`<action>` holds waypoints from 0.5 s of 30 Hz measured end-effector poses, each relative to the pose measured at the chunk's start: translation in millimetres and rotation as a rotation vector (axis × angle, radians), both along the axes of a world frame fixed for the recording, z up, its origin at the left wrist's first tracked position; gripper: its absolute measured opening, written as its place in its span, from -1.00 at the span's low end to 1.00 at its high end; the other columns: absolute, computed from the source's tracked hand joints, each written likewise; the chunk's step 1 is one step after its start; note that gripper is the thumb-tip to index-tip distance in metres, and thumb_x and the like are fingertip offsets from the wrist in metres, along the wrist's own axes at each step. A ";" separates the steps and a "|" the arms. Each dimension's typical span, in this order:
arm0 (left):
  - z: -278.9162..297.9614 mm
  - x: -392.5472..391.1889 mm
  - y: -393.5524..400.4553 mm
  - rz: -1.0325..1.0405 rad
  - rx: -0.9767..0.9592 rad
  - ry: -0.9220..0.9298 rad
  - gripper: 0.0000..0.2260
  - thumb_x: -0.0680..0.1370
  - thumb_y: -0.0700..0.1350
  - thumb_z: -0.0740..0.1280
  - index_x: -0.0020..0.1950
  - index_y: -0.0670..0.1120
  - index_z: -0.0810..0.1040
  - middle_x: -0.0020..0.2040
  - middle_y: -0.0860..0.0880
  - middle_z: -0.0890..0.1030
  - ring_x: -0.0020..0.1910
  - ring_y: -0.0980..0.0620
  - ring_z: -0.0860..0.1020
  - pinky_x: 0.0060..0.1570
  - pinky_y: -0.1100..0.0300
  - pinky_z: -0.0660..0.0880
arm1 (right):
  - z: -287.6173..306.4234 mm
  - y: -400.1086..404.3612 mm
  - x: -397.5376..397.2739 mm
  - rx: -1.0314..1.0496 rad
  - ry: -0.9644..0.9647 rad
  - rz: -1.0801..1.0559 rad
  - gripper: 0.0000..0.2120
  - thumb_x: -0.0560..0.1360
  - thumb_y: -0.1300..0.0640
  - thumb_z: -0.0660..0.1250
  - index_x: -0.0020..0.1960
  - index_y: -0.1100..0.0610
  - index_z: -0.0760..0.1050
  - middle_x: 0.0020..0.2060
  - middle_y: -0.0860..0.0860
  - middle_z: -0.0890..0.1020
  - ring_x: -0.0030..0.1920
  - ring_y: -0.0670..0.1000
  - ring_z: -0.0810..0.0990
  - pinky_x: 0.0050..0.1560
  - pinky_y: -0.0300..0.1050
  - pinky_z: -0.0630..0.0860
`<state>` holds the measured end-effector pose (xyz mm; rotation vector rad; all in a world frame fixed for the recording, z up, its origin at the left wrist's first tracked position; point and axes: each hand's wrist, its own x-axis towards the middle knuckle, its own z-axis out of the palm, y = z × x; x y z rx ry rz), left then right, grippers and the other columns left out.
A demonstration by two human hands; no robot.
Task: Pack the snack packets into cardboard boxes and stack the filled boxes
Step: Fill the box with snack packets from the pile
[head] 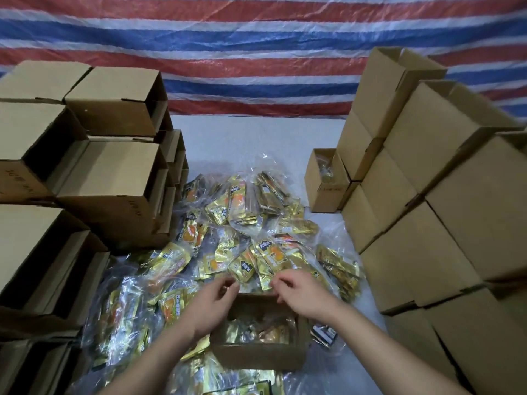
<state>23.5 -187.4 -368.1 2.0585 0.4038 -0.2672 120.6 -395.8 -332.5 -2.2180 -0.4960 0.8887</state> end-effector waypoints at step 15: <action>-17.0 211.5 -168.8 -0.917 0.881 -0.209 -0.68 0.61 -0.10 0.22 0.35 -0.12 0.45 0.28 -0.17 0.50 0.29 -0.18 0.46 0.27 -0.06 0.37 | -35.1 -98.2 95.8 0.126 -0.009 -0.874 -0.84 0.63 0.18 0.18 0.05 0.03 0.53 0.10 0.08 0.65 0.09 0.06 0.57 0.07 -0.08 0.47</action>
